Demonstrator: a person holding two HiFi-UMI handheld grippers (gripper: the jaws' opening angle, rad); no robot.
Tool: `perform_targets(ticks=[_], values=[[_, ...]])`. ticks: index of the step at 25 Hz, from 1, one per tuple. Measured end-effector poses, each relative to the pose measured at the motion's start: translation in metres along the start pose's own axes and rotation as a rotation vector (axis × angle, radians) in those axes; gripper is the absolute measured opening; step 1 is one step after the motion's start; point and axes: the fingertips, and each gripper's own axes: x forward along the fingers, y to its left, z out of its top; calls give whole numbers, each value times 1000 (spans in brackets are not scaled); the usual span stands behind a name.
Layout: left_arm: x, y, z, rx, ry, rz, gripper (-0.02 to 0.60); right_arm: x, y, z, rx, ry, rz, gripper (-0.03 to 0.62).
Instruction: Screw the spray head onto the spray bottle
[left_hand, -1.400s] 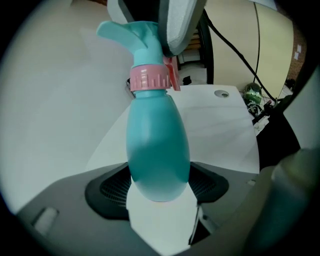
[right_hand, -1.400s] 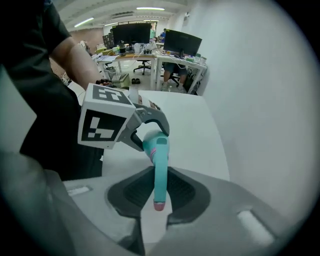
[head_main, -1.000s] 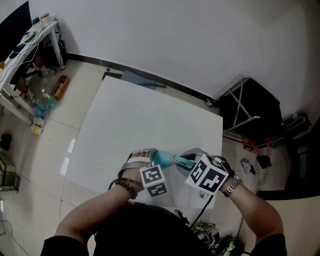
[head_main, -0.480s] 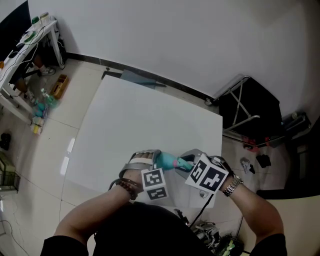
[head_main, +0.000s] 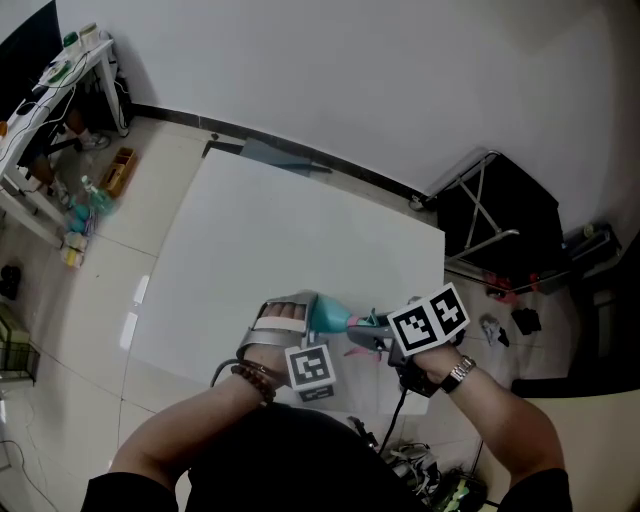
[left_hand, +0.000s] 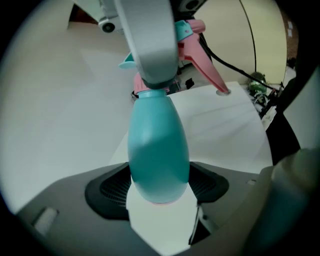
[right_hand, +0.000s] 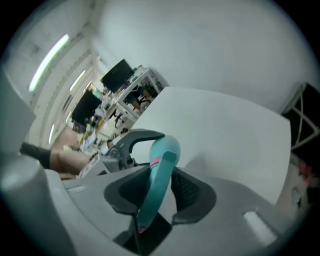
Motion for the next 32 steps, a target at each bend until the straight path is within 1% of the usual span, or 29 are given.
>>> perform_targets(ticks=[2, 3, 4, 5, 6, 8, 9, 11, 15, 17, 19, 20, 21, 23, 25, 26, 27, 28, 29, 32], values=[[0, 9, 3, 34, -10, 58, 385, 1, 0, 0, 194, -62, 98, 124], [0, 11, 5, 40, -21, 73, 385, 2, -1, 1, 274, -89, 142, 124], [0, 12, 5, 42, -26, 75, 385, 2, -1, 1, 330, -113, 175, 124], [1, 10, 4, 43, -24, 67, 385, 2, 0, 1, 360, -132, 195, 124], [1, 8, 3, 43, -20, 52, 385, 2, 0, 2, 367, -146, 203, 126], [1, 3, 1, 32, -21, 22, 385, 1, 2, 3, 331, -159, 195, 127], [1, 1, 0, 24, -21, 8, 387, 0, 2, 4, 302, -161, 184, 139], [1, -2, 0, 2, -26, -16, 387, -3, 3, 5, 251, -162, 163, 186], [1, -5, 3, -53, -50, -59, 387, -13, 3, 8, 164, -164, 124, 227], [0, -6, 5, -83, -65, -81, 387, -19, 4, 9, 97, -162, 97, 240], [0, -8, 7, -108, -76, -101, 387, -29, 6, 13, -19, -165, 52, 249], [0, -8, 8, -117, -80, -109, 387, -35, 7, 15, -105, -169, 18, 250], [0, -9, 8, -122, -81, -115, 387, -41, 9, 18, -214, -171, -26, 250], [-1, -9, 8, -124, -81, -122, 387, -48, 14, 22, -494, -151, -143, 250], [-1, -10, 8, -122, -81, -125, 387, -47, 20, 20, -797, -93, -264, 249], [-1, -10, 8, -120, -82, -127, 387, -44, 23, 18, -926, -55, -312, 249], [-1, -11, 9, -118, -82, -127, 387, -39, 24, 14, -1026, -16, -348, 249], [-2, -11, 9, -114, -82, -127, 387, -34, 25, 10, -1097, 23, -371, 249], [-2, -11, 9, -110, -82, -126, 387, -29, 24, 6, -1145, 57, -384, 249], [-4, -12, 13, -99, -86, -120, 387, -18, 23, -3, -1231, 121, -408, 247]])
